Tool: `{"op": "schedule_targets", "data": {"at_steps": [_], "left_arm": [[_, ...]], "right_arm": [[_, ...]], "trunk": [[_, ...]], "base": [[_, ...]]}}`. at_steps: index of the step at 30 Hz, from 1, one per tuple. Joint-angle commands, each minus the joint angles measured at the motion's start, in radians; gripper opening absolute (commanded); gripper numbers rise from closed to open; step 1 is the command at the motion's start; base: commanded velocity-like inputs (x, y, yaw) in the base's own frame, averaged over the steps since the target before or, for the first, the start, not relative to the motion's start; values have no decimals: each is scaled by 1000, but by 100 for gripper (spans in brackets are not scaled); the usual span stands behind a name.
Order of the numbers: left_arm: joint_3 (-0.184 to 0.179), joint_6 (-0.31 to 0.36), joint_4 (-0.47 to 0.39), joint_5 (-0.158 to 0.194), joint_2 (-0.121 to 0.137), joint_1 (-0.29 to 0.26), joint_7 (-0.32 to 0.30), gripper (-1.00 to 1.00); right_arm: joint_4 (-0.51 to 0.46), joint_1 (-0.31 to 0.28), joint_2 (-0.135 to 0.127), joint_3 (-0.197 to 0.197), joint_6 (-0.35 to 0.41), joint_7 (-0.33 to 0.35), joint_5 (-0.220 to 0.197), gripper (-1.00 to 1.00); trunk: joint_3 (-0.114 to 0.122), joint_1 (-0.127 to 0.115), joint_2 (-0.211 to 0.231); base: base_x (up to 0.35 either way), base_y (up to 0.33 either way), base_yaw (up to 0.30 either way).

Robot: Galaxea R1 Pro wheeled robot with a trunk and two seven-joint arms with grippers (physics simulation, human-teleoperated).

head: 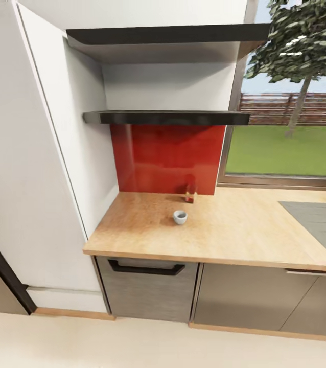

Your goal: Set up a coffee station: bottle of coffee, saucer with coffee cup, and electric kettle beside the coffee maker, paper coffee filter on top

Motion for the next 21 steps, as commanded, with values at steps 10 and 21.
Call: {"op": "schedule_targets", "data": {"at_steps": [10, 21], "left_arm": [[1, 7, -4, 4, 5, 1, 3, 100], [-6, 5, -1, -5, 18, 2, 1, 100]], "right_arm": [[-1, -1, 0, -9, -2, 1, 8, 100], [-2, -1, 1, -7, -2, 2, 8, 100]], "trunk": [[-2, 0, -2], [-2, 0, -2]], "base": [[-116, 103, -10], [-2, 2, 0]]}}
